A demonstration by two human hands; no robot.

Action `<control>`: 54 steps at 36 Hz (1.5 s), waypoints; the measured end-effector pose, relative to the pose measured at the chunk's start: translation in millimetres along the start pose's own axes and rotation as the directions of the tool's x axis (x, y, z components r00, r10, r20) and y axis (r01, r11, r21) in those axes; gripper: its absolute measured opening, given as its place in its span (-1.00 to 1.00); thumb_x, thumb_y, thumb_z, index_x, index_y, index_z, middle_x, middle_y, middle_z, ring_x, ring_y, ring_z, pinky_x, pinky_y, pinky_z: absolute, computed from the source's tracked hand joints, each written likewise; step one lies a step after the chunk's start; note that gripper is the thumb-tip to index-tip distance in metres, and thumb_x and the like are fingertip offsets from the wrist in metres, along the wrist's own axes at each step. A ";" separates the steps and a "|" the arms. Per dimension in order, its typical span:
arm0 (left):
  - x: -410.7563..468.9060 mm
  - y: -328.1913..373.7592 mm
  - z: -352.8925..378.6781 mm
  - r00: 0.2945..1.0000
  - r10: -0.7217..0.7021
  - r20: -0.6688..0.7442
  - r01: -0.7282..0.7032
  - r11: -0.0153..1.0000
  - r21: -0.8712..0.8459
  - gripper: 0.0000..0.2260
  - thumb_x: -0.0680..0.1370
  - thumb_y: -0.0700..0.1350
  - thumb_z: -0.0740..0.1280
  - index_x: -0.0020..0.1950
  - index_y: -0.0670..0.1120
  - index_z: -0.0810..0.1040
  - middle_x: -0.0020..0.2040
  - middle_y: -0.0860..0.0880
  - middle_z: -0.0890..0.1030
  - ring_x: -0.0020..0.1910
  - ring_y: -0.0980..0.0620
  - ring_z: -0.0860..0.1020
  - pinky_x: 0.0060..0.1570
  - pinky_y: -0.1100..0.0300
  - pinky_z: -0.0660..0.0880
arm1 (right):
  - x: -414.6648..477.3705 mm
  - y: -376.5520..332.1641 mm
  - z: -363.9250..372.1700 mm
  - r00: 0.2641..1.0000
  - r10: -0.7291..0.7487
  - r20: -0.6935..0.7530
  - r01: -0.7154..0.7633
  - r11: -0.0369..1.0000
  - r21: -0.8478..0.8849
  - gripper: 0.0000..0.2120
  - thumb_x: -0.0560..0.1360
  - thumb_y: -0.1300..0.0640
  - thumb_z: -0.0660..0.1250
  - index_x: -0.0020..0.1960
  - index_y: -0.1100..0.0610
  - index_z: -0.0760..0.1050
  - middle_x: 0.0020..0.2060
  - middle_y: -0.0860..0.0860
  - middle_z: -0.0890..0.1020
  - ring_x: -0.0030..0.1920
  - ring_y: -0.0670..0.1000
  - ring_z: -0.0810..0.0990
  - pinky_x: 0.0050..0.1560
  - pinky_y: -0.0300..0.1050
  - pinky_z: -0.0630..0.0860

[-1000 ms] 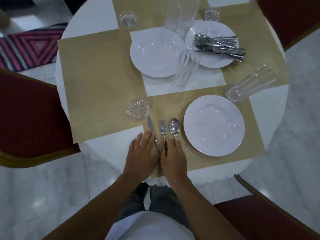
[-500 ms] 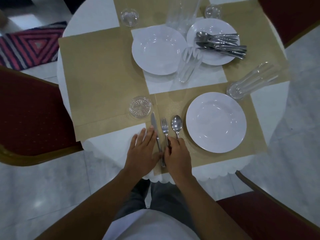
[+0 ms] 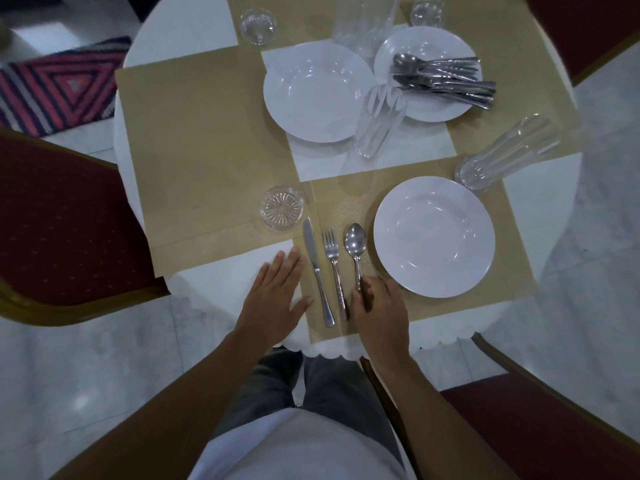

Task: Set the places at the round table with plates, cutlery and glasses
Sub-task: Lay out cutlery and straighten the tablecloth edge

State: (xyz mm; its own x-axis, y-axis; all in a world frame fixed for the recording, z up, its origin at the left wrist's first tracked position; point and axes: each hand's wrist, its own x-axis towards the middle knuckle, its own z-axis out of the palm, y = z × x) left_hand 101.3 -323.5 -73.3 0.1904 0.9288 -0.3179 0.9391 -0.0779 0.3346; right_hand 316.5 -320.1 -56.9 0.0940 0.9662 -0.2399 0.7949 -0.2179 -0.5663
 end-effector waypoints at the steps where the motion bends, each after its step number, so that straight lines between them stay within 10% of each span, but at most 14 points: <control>1: 0.6 -0.3 -0.3 1.000 -0.001 0.011 0.001 1.000 0.000 -0.33 0.62 0.24 0.08 0.62 -0.04 -0.06 0.61 0.02 -0.14 0.59 -0.01 -0.19 0.53 0.04 -0.16 | 0.9 0.0 -0.7 1.000 -0.003 -0.003 0.003 1.000 -0.009 -0.80 0.63 0.04 0.33 0.21 0.06 0.58 0.03 -0.05 0.57 -0.02 -0.12 0.53 0.02 -0.27 0.54; 25: 8.0 5.6 -13.5 0.990 -0.043 0.131 0.048 0.998 -0.029 -0.27 0.61 0.19 0.19 0.61 0.00 -0.16 0.58 0.06 -0.26 0.57 -0.01 -0.26 0.49 0.10 -0.24 | -8.5 -39.3 6.5 0.967 -0.254 0.031 0.256 0.965 -0.052 -0.81 0.63 0.17 0.35 0.17 0.24 0.62 0.00 0.12 0.65 -0.04 0.04 0.62 -0.02 -0.09 0.65; 41: 10.9 2.0 -15.7 0.987 -0.031 0.156 0.034 0.999 -0.015 -0.22 0.58 0.15 0.28 0.61 -0.01 -0.13 0.59 0.05 -0.25 0.58 -0.03 -0.23 0.46 0.13 -0.24 | -6.3 -58.3 26.5 0.951 -0.161 0.265 0.209 0.964 -0.164 -0.50 0.64 -0.11 0.29 0.48 0.13 0.41 0.37 0.05 0.54 0.30 -0.01 0.56 0.37 -0.24 0.40; 54: 10.0 2.4 -17.0 0.987 -0.030 0.160 0.034 0.999 -0.019 -0.23 0.59 0.14 0.27 0.61 0.00 -0.15 0.60 0.04 -0.23 0.57 -0.02 -0.24 0.51 0.10 -0.19 | -6.0 -60.6 25.6 0.960 -0.155 0.234 0.190 0.972 -0.139 -0.59 0.65 -0.05 0.29 0.40 0.17 0.50 0.27 0.09 0.60 0.22 0.03 0.60 0.29 -0.18 0.50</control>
State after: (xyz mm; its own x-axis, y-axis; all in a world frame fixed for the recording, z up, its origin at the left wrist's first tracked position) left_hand 100.5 -308.3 -60.6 0.2051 0.8607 -0.4660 0.9395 -0.0396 0.3403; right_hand 252.4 -316.2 -41.3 -0.1730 0.9289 -0.3274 0.8737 -0.0087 -0.4864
